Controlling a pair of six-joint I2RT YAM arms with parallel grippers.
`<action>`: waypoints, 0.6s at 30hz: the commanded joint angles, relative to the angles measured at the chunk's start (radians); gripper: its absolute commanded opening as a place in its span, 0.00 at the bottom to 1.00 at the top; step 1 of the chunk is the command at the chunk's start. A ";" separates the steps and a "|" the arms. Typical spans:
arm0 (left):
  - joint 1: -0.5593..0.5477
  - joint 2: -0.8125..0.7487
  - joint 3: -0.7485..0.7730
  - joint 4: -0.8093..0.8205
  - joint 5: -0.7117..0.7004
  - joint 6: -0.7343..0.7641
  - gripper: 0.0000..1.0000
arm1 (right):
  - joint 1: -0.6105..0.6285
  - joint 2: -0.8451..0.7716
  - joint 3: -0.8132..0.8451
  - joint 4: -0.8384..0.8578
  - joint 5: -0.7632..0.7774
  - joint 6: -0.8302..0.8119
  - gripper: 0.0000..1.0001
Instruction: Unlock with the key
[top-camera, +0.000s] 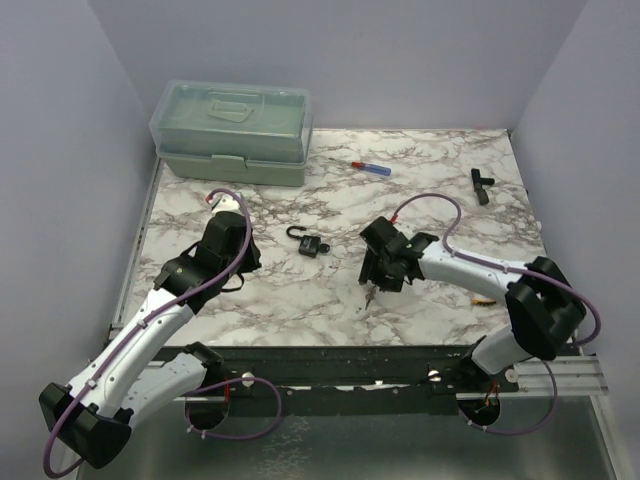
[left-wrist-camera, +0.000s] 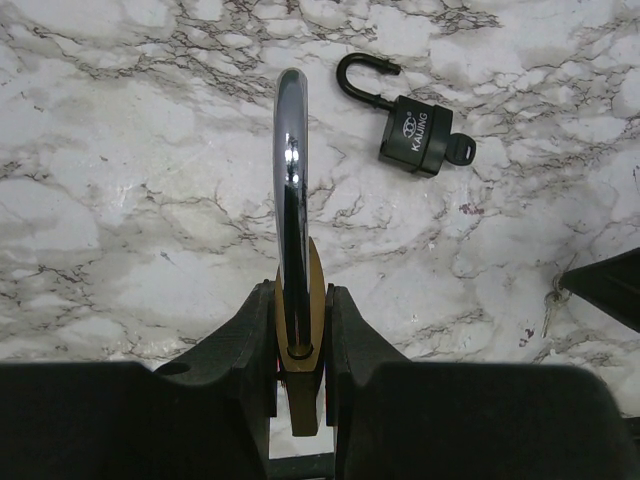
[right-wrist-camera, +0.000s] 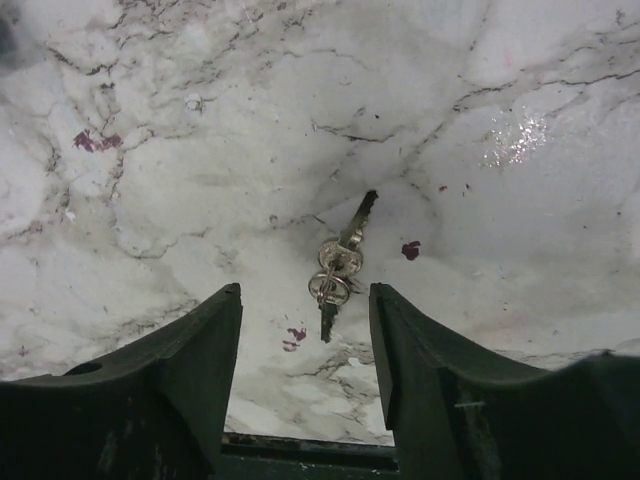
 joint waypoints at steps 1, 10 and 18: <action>0.006 -0.035 -0.001 0.063 0.027 0.007 0.00 | 0.025 0.116 0.115 -0.134 0.083 0.125 0.57; 0.008 -0.039 -0.003 0.066 0.051 0.009 0.00 | 0.047 0.204 0.165 -0.250 0.149 0.157 0.42; 0.008 -0.017 -0.007 0.070 0.104 -0.011 0.00 | 0.047 0.258 0.141 -0.164 0.140 0.122 0.38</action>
